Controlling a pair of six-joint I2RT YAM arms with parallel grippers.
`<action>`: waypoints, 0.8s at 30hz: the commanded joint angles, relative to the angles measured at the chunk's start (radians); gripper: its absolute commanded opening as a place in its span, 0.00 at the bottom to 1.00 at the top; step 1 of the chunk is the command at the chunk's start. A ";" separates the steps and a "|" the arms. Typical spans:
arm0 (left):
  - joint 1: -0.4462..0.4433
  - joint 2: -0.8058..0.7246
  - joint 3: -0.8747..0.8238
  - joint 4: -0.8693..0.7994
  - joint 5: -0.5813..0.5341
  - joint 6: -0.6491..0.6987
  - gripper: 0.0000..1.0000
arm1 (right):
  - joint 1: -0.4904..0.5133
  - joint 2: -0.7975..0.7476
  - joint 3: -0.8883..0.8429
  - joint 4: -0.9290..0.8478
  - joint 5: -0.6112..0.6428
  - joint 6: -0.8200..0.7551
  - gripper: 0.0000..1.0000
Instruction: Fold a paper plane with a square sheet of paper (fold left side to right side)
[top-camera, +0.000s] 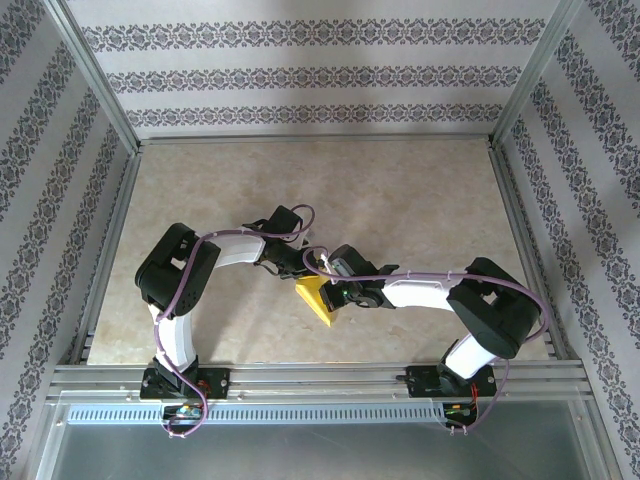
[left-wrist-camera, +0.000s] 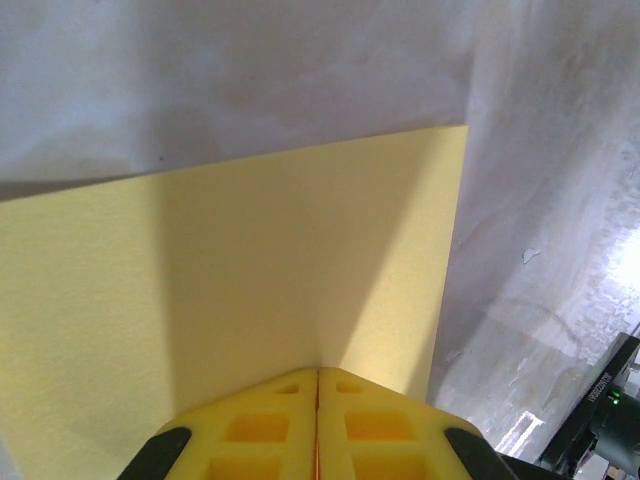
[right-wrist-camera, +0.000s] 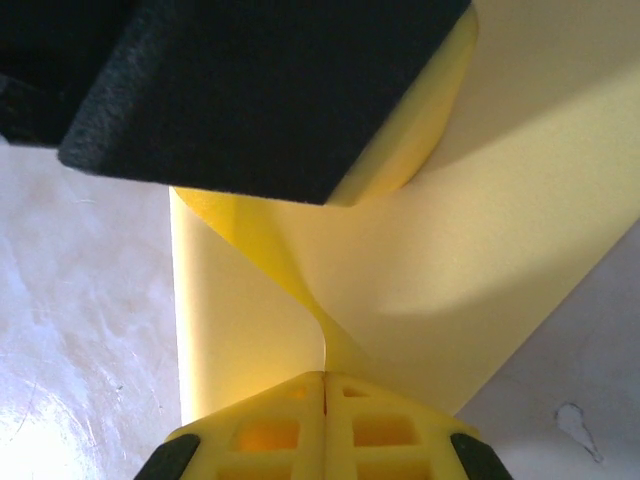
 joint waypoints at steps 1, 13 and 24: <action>-0.020 0.047 -0.023 -0.043 -0.070 0.016 0.08 | -0.011 -0.011 -0.004 -0.014 0.020 -0.002 0.00; -0.021 0.047 -0.023 -0.046 -0.070 0.016 0.08 | -0.011 0.013 0.010 -0.016 0.023 -0.003 0.00; -0.020 0.046 -0.022 -0.046 -0.069 0.017 0.08 | -0.011 0.029 0.017 -0.014 0.018 -0.006 0.00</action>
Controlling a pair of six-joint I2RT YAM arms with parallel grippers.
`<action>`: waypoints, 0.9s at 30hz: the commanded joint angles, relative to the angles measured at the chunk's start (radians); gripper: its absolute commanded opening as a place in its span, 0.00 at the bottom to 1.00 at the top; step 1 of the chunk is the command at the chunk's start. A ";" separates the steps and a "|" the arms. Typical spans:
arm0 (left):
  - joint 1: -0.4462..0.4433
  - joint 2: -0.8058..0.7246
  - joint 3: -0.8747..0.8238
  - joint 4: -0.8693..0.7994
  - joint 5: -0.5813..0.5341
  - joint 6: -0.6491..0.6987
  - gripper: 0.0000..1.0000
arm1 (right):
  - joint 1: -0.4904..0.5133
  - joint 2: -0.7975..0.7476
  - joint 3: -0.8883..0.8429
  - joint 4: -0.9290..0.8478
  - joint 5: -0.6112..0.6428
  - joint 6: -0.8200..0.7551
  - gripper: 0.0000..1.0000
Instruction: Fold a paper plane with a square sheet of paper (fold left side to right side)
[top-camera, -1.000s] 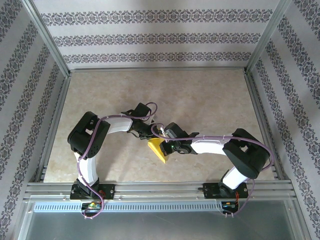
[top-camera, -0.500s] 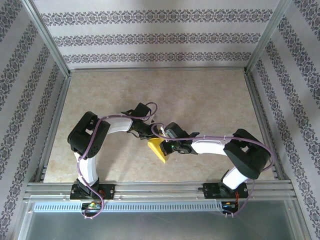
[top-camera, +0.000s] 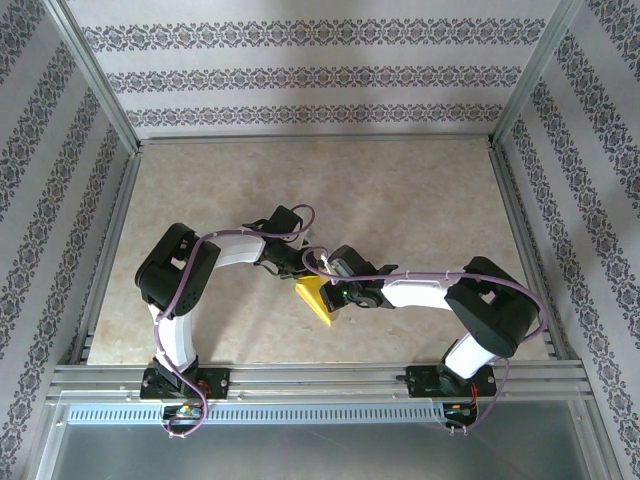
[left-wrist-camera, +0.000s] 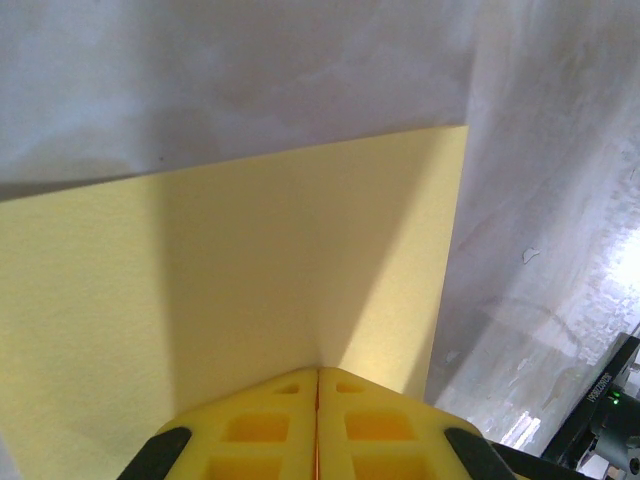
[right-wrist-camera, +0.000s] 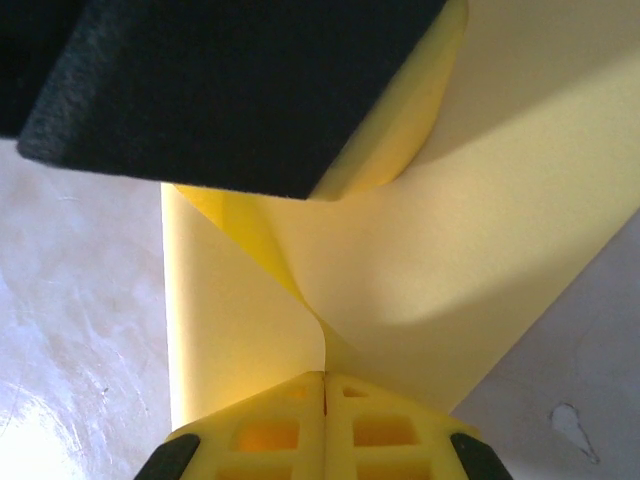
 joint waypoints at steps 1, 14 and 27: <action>-0.020 0.046 -0.021 -0.046 -0.069 0.017 0.08 | -0.011 0.019 0.018 -0.015 0.011 -0.006 0.00; -0.020 0.032 -0.015 -0.024 -0.048 0.009 0.10 | -0.009 0.053 0.018 -0.020 -0.003 -0.007 0.00; 0.062 -0.092 0.070 -0.153 -0.089 0.097 0.15 | -0.008 0.052 0.001 -0.040 -0.012 -0.008 0.00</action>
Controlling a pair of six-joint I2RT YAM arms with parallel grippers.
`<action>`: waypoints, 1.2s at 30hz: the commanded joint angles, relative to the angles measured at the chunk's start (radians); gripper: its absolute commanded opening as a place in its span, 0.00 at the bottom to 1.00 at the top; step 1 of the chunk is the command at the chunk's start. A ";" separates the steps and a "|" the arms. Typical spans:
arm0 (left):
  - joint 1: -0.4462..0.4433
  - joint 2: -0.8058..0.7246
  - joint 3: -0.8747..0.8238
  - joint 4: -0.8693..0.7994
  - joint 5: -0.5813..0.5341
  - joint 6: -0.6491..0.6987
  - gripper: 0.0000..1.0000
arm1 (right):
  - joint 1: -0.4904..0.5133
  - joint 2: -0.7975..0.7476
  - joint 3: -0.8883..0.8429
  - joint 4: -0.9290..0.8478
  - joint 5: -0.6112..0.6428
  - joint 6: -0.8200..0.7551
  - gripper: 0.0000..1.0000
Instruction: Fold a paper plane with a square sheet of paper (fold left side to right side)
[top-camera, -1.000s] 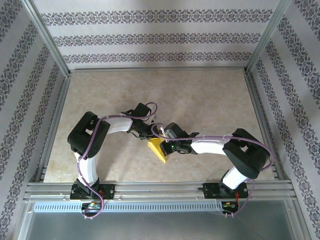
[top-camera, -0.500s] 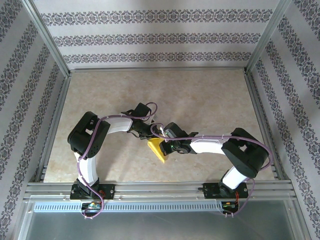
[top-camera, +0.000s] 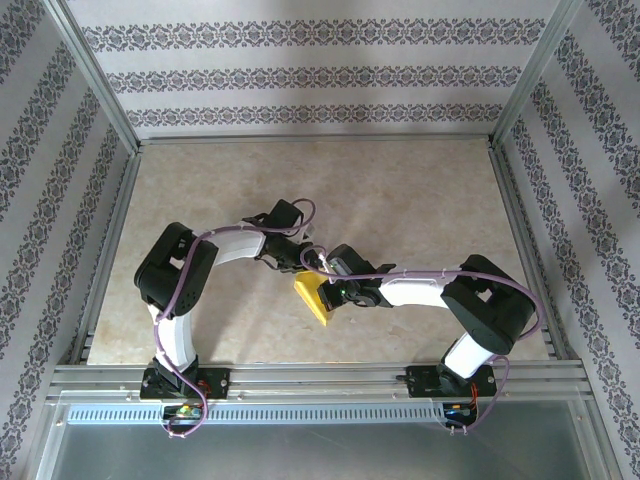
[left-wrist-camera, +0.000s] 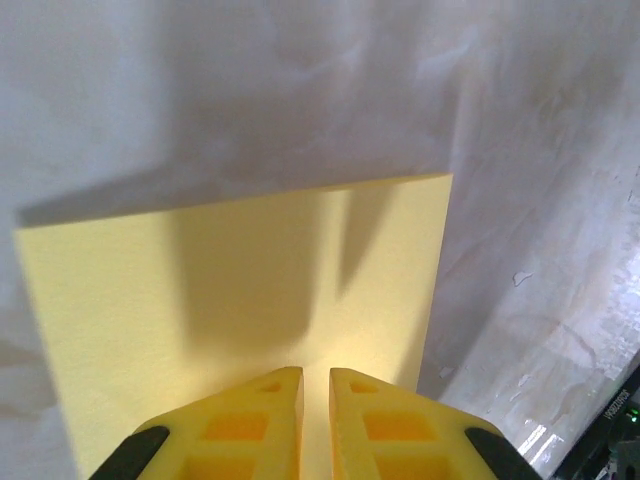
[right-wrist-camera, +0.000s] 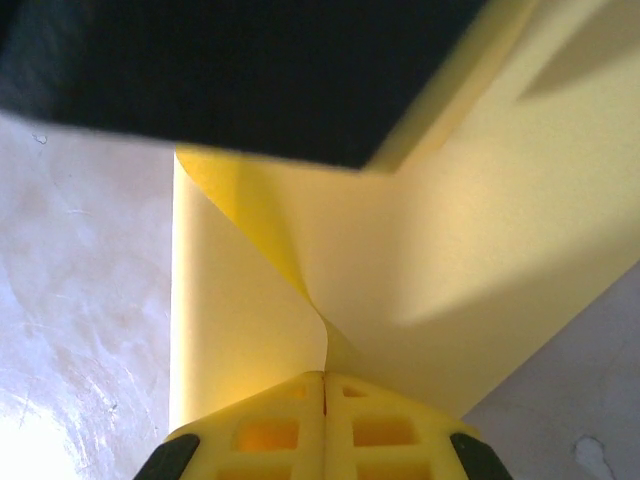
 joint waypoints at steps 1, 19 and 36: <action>0.057 -0.094 -0.008 -0.070 -0.034 0.050 0.15 | -0.007 0.028 -0.010 -0.058 0.002 -0.008 0.00; 0.007 -0.452 -0.532 0.475 0.094 -0.254 0.08 | -0.008 0.045 0.005 -0.068 0.000 -0.006 0.00; -0.089 -0.235 -0.457 0.566 0.074 -0.286 0.07 | -0.007 0.045 0.008 -0.085 0.005 -0.009 0.00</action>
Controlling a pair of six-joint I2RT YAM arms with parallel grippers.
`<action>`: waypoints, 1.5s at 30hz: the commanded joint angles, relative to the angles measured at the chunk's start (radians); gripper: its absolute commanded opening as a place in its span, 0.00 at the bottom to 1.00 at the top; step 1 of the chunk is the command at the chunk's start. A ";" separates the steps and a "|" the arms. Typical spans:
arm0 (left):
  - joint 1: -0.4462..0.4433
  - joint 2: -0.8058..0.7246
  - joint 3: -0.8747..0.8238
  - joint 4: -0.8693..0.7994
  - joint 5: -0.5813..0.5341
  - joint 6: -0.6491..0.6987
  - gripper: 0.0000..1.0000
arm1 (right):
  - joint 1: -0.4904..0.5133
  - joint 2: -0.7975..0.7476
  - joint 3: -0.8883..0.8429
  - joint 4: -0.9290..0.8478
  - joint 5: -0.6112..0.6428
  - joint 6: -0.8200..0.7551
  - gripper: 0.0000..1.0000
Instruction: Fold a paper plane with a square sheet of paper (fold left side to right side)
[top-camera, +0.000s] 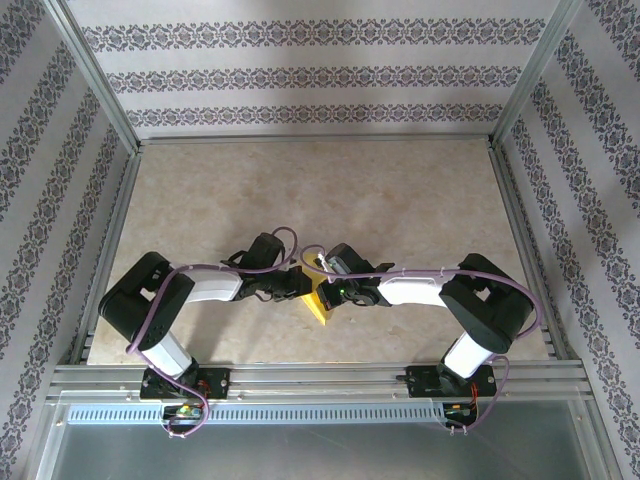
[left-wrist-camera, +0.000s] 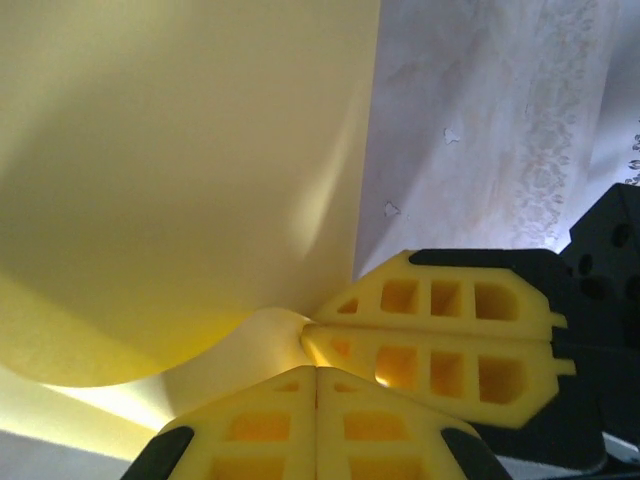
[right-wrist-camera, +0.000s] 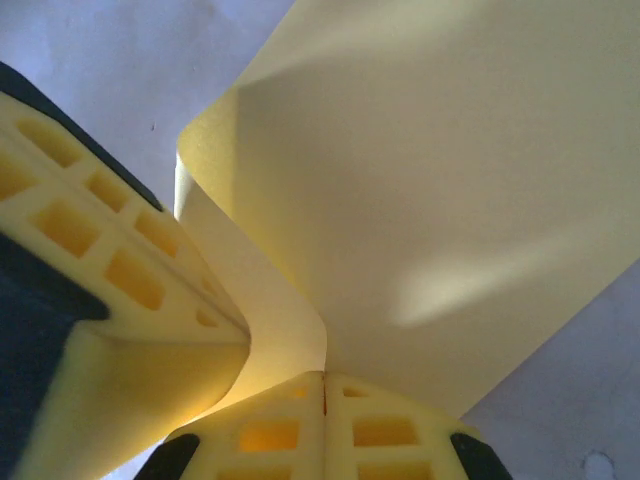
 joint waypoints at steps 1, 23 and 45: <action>-0.013 0.009 0.018 0.044 -0.009 -0.011 0.07 | -0.007 0.032 -0.006 -0.079 0.012 -0.009 0.00; -0.014 0.045 0.000 -0.039 -0.050 -0.007 0.07 | -0.009 0.038 -0.001 -0.090 0.017 -0.013 0.00; -0.013 0.067 0.017 -0.184 -0.117 -0.002 0.05 | -0.069 -0.043 0.076 -0.114 -0.027 0.030 0.24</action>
